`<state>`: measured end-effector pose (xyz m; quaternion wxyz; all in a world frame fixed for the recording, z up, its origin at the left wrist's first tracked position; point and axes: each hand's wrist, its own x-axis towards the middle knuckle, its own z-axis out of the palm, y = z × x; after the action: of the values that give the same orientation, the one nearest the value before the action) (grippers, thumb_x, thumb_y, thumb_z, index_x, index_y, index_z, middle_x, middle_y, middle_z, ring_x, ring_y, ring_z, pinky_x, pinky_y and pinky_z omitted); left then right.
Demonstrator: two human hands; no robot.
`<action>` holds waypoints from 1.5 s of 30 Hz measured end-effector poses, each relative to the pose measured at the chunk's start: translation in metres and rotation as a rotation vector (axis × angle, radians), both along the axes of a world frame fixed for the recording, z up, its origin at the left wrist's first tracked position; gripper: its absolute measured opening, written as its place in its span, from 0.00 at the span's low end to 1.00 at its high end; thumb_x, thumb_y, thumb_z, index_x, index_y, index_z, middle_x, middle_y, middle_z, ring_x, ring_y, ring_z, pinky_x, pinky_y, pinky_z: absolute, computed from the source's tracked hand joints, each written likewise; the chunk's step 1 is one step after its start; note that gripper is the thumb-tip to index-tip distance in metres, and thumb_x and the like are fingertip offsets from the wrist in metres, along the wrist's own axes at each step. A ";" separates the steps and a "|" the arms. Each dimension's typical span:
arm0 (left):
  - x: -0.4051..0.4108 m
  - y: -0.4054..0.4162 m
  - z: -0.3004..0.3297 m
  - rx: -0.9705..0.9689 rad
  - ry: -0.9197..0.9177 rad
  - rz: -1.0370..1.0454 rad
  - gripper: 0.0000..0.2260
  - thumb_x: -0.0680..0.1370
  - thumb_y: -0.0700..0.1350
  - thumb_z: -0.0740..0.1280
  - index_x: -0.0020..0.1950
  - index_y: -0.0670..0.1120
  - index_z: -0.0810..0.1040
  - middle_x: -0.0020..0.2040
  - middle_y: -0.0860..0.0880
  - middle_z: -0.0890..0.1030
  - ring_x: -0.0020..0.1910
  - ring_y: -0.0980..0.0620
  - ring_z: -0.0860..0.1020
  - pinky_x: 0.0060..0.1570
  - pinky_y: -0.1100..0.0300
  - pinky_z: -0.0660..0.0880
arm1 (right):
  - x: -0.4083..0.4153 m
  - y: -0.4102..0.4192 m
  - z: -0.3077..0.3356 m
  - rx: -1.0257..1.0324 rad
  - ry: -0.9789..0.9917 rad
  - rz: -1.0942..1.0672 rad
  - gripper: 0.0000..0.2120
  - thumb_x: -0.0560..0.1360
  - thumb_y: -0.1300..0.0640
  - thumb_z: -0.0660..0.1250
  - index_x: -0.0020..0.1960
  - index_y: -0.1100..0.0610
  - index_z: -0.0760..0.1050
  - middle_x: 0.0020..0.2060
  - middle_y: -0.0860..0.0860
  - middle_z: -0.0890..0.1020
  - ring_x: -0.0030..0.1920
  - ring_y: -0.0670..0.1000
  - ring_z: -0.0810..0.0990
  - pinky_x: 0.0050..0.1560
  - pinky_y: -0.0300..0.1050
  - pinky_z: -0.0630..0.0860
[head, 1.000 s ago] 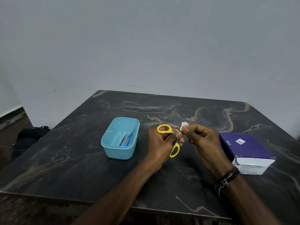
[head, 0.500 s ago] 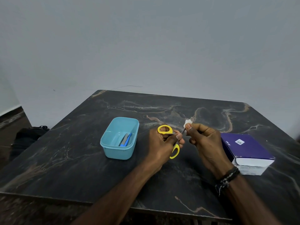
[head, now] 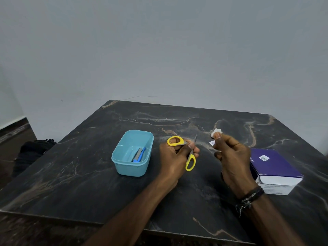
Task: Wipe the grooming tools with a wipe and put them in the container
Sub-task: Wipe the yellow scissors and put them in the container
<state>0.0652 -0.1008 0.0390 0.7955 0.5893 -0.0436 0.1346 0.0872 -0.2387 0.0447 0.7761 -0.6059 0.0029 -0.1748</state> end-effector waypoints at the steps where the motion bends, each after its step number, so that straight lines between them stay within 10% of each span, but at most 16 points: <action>1: 0.001 0.001 0.000 -0.033 0.001 0.015 0.04 0.76 0.33 0.67 0.42 0.38 0.78 0.32 0.45 0.83 0.31 0.52 0.81 0.34 0.61 0.80 | 0.000 0.001 -0.001 -0.014 0.022 0.017 0.04 0.73 0.56 0.71 0.44 0.56 0.83 0.35 0.49 0.81 0.37 0.44 0.75 0.34 0.39 0.70; 33: 0.004 -0.001 -0.004 -0.007 0.050 0.148 0.05 0.75 0.37 0.70 0.41 0.47 0.80 0.34 0.48 0.84 0.34 0.49 0.83 0.38 0.48 0.82 | -0.011 0.016 -0.001 -0.177 0.087 0.238 0.07 0.75 0.62 0.67 0.42 0.59 0.83 0.39 0.56 0.85 0.42 0.53 0.79 0.38 0.46 0.70; 40: 0.005 0.002 0.003 -0.062 -0.001 0.239 0.03 0.75 0.36 0.70 0.43 0.42 0.78 0.34 0.48 0.83 0.30 0.52 0.83 0.32 0.58 0.81 | -0.002 0.007 -0.010 -0.715 -0.083 -0.066 0.06 0.75 0.61 0.69 0.46 0.52 0.81 0.41 0.46 0.84 0.40 0.43 0.80 0.41 0.36 0.76; 45: 0.006 0.003 0.003 -0.084 -0.021 0.276 0.02 0.75 0.35 0.69 0.44 0.40 0.78 0.34 0.44 0.82 0.30 0.52 0.82 0.30 0.61 0.79 | 0.002 0.008 -0.021 -1.245 -0.190 0.096 0.15 0.73 0.61 0.67 0.57 0.49 0.79 0.50 0.46 0.78 0.45 0.45 0.76 0.43 0.41 0.74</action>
<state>0.0708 -0.0982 0.0415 0.7929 0.5542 0.0353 0.2507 0.0897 -0.2306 0.0233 0.2820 -0.9253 -0.1954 -0.1617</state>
